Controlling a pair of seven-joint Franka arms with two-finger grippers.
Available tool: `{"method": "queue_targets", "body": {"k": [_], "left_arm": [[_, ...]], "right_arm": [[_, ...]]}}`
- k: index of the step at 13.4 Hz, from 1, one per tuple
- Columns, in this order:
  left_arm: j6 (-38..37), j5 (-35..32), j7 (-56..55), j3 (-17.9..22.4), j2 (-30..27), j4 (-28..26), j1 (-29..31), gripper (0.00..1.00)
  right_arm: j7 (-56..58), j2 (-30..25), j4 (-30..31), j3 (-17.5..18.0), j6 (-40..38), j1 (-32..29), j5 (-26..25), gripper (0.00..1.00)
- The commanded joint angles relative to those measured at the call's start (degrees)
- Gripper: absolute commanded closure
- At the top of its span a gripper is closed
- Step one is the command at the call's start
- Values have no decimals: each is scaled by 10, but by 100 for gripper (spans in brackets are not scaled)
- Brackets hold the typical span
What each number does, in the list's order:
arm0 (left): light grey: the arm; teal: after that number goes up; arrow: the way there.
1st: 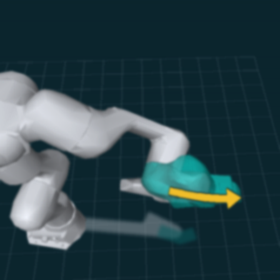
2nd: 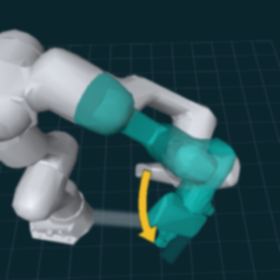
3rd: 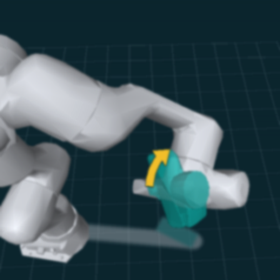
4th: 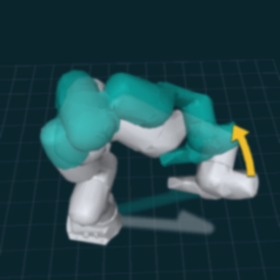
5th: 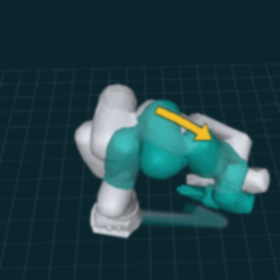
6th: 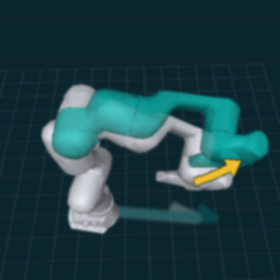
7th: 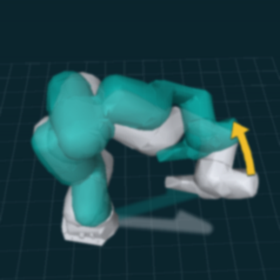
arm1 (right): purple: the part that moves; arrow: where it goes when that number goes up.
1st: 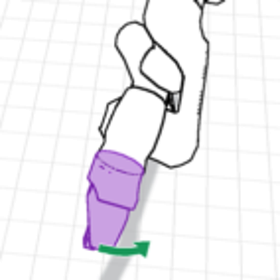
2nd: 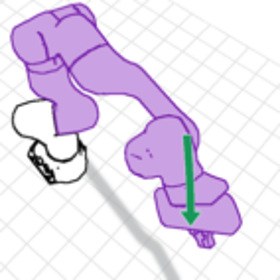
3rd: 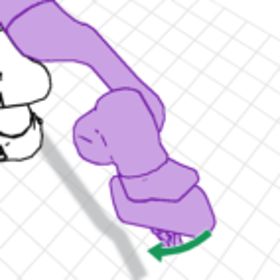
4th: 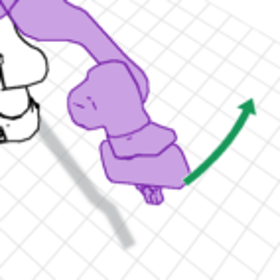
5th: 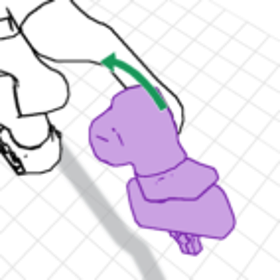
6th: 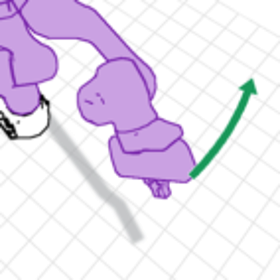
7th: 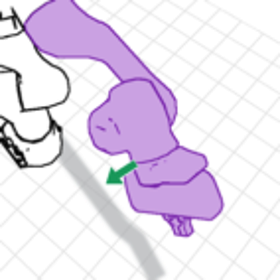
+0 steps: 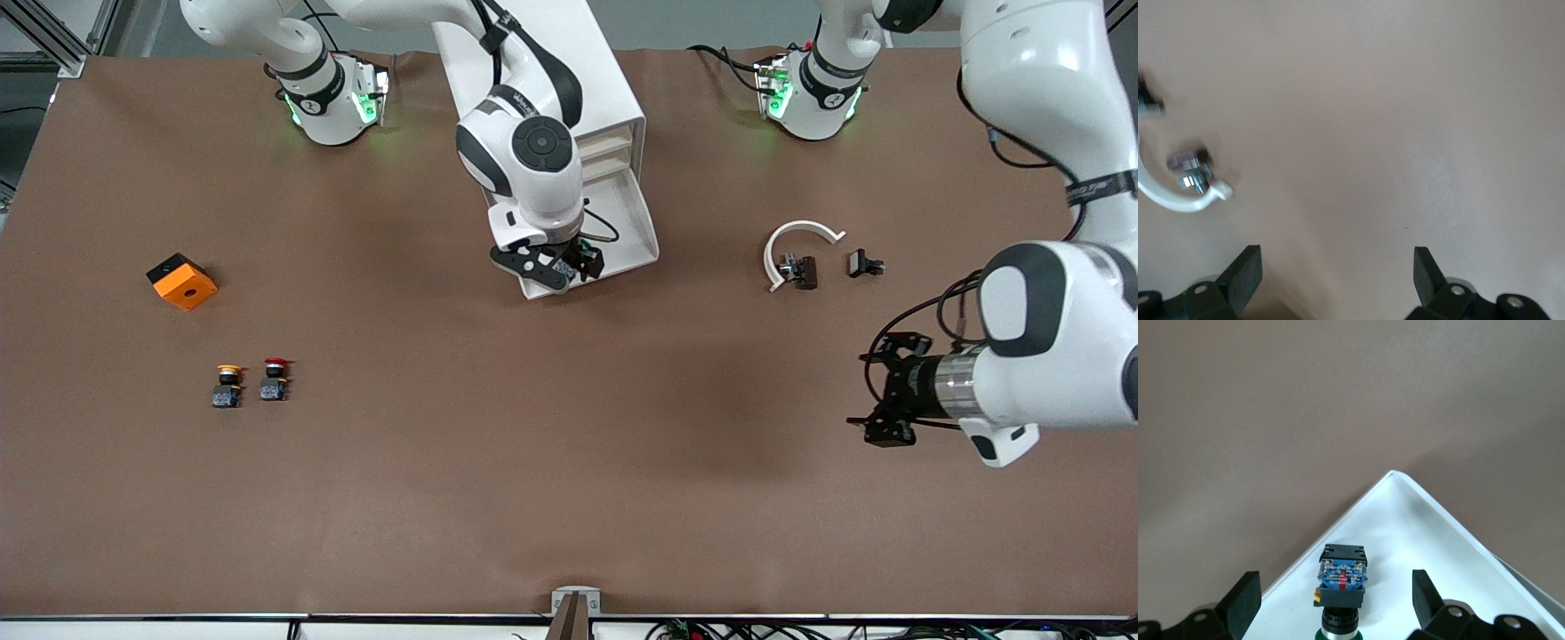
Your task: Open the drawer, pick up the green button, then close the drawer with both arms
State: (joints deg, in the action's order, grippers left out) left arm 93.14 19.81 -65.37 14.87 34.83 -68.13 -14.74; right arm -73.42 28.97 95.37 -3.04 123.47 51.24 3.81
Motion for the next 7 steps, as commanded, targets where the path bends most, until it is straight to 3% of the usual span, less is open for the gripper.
{"method": "queue_targets", "body": {"k": [1, 4, 7], "left_arm": [[-2, -80, 114, -7, -35, -18, -11, 0], [-4, -97, 213, -31, -54, -45, -8, 0], [30, -125, 228, -56, -71, -99, -28, 0]], "right_arm": [[-30, 7, 1, -7, 4, 10, -21, 0], [-40, 17, 2, -7, 18, 14, -22, 0], [-41, 33, 1, -8, 47, 18, -23, 0]]}}
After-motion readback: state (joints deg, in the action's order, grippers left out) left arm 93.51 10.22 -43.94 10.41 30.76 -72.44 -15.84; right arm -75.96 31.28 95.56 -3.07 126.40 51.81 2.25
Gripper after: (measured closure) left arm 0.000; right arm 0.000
